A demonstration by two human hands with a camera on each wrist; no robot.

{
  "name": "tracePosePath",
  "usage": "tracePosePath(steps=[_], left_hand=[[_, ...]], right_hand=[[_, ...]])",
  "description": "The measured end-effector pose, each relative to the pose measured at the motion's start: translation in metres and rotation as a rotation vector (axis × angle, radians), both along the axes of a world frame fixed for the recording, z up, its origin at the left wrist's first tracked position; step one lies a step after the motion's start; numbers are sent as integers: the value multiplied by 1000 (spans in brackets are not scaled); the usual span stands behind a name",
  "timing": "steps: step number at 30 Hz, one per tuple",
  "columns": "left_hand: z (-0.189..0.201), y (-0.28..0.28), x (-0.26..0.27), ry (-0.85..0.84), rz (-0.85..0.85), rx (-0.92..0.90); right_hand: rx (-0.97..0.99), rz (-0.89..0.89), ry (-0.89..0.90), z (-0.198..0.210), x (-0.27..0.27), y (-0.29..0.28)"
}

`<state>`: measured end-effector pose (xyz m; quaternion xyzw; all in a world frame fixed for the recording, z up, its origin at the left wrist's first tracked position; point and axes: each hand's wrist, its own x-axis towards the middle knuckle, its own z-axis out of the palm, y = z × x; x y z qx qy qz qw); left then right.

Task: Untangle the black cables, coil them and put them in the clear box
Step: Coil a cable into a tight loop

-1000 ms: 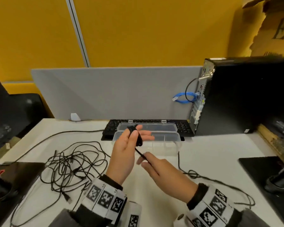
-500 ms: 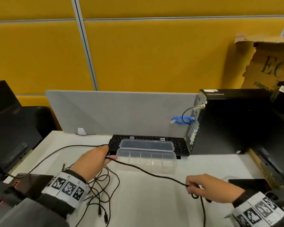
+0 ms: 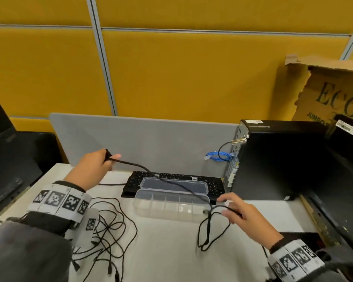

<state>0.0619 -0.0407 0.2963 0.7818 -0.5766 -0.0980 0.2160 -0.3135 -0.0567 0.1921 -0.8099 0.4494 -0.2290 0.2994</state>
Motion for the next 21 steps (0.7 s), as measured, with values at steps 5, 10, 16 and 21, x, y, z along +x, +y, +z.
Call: tracePosePath(steps=[5, 10, 16, 21], left_hand=[[3, 3, -20, 595, -229, 194], [5, -24, -72, 886, -343, 209], [-22, -76, -22, 274, 5, 99], [-46, -72, 48, 66, 220, 248]], right_hand=[[-155, -49, -228, 34, 22, -11], [138, 164, -248, 43, 69, -16], [680, 287, -687, 40, 73, 6], [915, 399, -1093, 27, 33, -8]])
